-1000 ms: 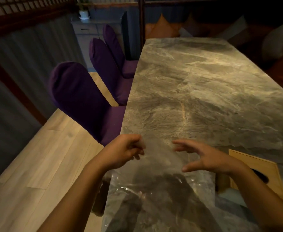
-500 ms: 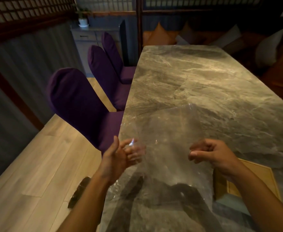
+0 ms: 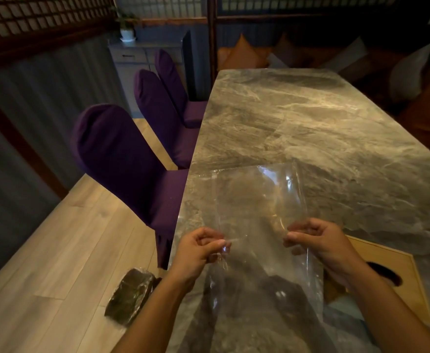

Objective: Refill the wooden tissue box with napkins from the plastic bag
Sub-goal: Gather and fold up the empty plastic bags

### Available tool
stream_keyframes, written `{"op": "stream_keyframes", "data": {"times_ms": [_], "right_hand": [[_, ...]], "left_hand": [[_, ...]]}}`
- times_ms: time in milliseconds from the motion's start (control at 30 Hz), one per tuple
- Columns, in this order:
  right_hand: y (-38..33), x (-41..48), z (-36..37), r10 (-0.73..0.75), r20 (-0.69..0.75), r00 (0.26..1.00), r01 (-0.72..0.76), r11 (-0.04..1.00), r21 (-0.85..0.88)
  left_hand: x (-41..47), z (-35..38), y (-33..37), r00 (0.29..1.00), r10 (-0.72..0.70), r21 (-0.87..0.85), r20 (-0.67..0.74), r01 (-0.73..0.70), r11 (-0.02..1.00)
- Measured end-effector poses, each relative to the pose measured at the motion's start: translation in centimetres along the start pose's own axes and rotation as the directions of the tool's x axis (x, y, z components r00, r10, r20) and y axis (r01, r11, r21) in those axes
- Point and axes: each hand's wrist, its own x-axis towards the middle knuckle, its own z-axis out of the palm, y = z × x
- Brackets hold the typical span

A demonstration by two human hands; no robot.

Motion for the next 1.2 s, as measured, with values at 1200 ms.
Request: {"op": "stream_keyframes", "data": {"times_ms": [1200], "right_hand": [[2.5,-0.1,-2.5,0.101,0.132,0.986,-0.117,0.986,0.121]], "left_hand": [[-0.6,-2.2,0.1,0.979,0.169,0.13,0.111,-0.183,0.974]]}}
